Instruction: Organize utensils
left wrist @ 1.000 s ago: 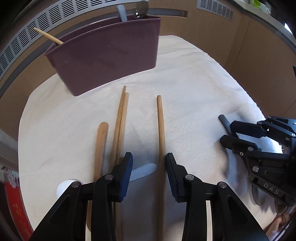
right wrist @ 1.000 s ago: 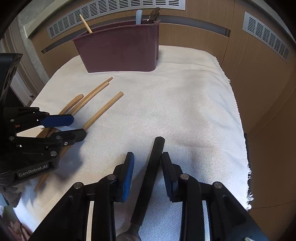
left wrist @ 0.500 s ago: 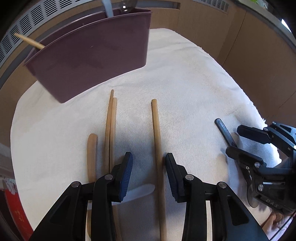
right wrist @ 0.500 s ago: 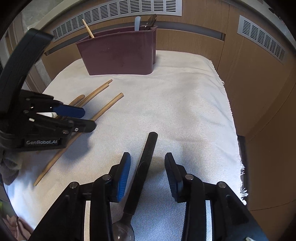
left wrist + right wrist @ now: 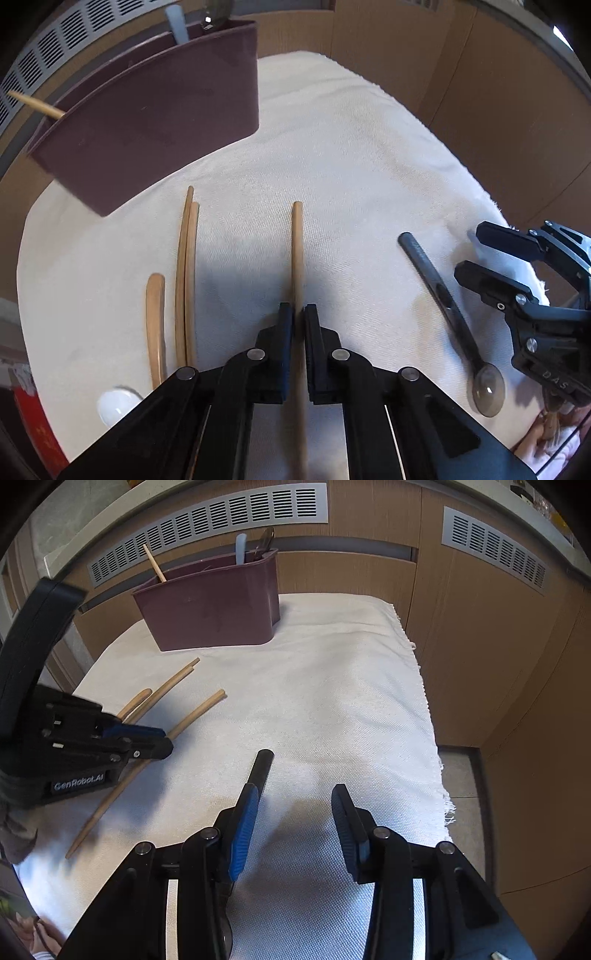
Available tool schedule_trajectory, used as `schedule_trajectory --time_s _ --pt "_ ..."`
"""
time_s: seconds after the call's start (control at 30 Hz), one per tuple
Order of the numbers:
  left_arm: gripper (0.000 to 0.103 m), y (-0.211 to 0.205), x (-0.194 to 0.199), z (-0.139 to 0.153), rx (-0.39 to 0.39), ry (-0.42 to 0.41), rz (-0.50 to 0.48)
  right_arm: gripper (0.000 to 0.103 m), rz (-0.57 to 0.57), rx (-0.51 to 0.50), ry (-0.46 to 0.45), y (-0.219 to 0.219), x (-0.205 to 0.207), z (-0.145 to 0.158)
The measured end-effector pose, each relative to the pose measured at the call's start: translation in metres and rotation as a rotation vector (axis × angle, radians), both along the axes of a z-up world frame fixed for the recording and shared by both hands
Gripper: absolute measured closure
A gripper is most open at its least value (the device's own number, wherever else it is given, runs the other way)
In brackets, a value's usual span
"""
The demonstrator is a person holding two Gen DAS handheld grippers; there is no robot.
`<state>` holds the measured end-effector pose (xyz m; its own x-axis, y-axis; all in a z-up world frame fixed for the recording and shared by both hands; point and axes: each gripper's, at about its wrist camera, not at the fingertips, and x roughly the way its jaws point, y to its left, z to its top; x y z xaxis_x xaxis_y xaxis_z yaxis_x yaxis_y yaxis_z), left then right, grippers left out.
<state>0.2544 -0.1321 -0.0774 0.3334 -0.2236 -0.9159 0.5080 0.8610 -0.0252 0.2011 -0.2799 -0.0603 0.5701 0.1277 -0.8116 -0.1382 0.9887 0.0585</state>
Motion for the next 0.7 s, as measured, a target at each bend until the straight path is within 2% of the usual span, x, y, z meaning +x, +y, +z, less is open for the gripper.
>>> schedule_trajectory --time_s 0.1,0.2,0.33,0.43,0.47,0.5,0.53,0.57,0.7 --pt "0.097 0.017 -0.013 0.010 -0.116 -0.027 0.063 0.064 0.014 0.018 0.011 0.003 -0.001 0.002" --pt "0.097 0.041 -0.031 0.030 -0.202 -0.126 0.154 0.064 0.043 0.052 0.048 0.013 0.005 -0.002" --pt "0.097 0.071 -0.040 0.050 -0.322 -0.186 0.237 0.064 0.053 0.015 0.077 0.031 0.014 -0.008" --pt "0.097 0.085 -0.040 0.061 -0.357 -0.221 0.267 0.064 0.044 0.000 0.119 0.039 0.020 -0.015" --pt "0.097 0.090 -0.046 0.064 -0.362 -0.233 0.272 0.067 0.040 -0.003 0.127 0.041 0.021 -0.017" --pt "0.097 0.094 -0.048 0.066 -0.362 -0.246 0.279 0.071 0.039 -0.019 0.120 0.043 0.020 -0.017" --pt "0.097 0.099 -0.058 0.070 -0.363 -0.253 0.281 0.083 0.047 -0.042 0.120 0.046 0.019 -0.017" --pt "0.097 0.102 -0.060 0.072 -0.368 -0.256 0.282 0.090 0.060 -0.061 0.116 0.051 0.018 -0.016" --pt "0.097 0.105 -0.060 0.066 -0.372 -0.241 0.285 0.091 0.101 -0.090 0.107 0.059 0.011 -0.011"
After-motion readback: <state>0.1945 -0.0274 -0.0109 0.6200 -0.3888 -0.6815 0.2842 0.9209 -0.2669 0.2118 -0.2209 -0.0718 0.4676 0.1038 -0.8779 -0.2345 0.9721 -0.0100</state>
